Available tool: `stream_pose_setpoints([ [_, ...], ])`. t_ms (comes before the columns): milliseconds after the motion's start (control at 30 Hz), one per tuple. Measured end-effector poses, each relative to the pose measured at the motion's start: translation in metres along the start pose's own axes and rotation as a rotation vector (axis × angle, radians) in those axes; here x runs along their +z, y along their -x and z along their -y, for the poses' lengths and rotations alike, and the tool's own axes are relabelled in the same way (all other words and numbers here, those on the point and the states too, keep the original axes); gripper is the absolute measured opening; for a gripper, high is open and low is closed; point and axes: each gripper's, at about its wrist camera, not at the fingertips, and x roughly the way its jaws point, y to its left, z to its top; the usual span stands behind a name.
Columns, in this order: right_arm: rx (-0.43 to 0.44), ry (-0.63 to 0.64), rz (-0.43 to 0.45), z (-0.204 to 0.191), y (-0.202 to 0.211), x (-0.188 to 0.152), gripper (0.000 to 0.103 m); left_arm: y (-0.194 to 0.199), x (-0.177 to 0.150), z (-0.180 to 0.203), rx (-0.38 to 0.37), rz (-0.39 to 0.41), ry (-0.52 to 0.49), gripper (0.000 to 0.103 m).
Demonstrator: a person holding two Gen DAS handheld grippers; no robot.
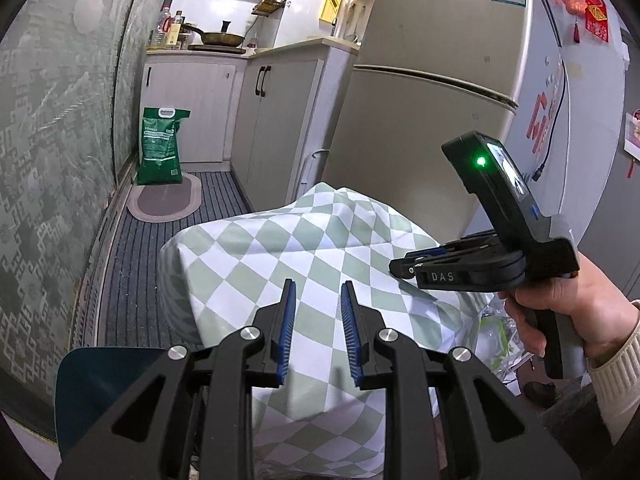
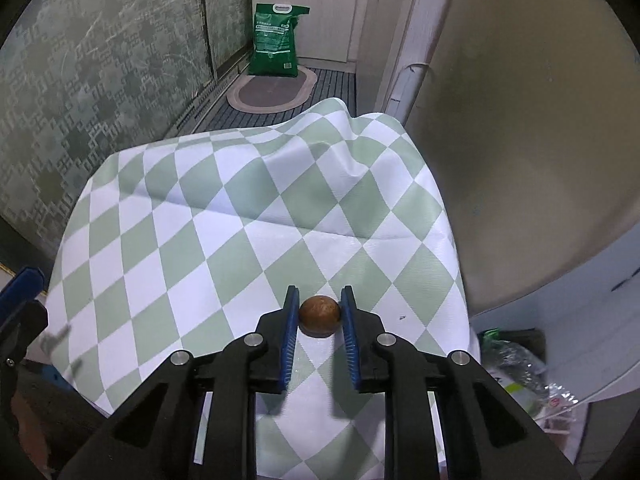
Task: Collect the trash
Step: 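Reach the right tool to the remaining brown nut and grasp it, then carry the nut over the teal bin and open the right tool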
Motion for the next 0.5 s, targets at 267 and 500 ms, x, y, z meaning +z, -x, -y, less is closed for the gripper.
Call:
stream_pose_setpoints([
  [267,0.078,-0.060,0.025,0.006,0.014,0.008,0.021,0.003,0.001,-0.008,0.010,0.008,0.021,0.024],
  [500,0.218,-0.032,0.073,-0.029,0.038,0.024,0.021,0.023,-0.001,-0.037,0.056,0.030,0.059,0.022],
])
